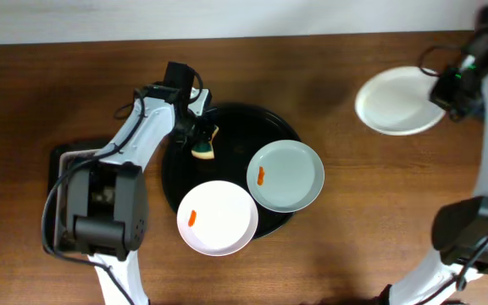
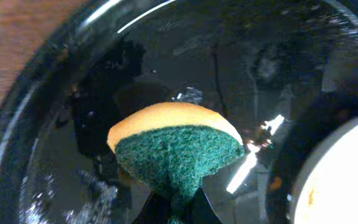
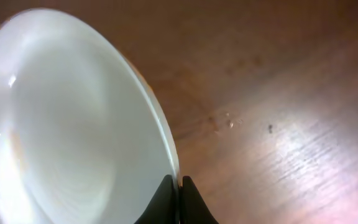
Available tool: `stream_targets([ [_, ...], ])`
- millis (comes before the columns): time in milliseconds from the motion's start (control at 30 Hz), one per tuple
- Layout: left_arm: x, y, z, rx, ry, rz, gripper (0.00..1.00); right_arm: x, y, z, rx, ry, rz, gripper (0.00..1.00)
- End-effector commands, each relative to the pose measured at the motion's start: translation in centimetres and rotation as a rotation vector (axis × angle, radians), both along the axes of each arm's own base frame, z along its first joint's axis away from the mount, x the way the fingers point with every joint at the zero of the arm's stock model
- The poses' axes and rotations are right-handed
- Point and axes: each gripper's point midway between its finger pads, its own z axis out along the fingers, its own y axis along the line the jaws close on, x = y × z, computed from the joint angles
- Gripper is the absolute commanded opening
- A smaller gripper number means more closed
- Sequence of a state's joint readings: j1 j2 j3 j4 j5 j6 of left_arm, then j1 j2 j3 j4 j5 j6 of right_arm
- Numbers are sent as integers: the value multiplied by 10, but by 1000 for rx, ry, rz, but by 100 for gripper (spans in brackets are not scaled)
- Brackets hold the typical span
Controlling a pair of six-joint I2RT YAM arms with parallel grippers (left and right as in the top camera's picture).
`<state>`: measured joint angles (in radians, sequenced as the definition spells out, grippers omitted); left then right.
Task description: Clean dirty plates on tray and stack at the side
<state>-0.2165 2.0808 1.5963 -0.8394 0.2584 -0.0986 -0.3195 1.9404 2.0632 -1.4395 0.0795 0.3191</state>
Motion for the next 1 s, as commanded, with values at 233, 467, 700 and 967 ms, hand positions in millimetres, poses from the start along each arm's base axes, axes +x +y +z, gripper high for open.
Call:
stream_targets([
  [233,-7,-11,73,-37,-133,-64,1,-48,-55,-153,234,21,-176,5],
  [467,-26,3,129,-47,-204,-34,1,-26,1,-38,235,-240,-13,49],
  [700,-83,205,106,255,26,422,0,-35,223,40,217,-372,674,57],
  [967,-118,261,-40,429,-25,557,0,-39,273,12,192,-278,799,58],
])
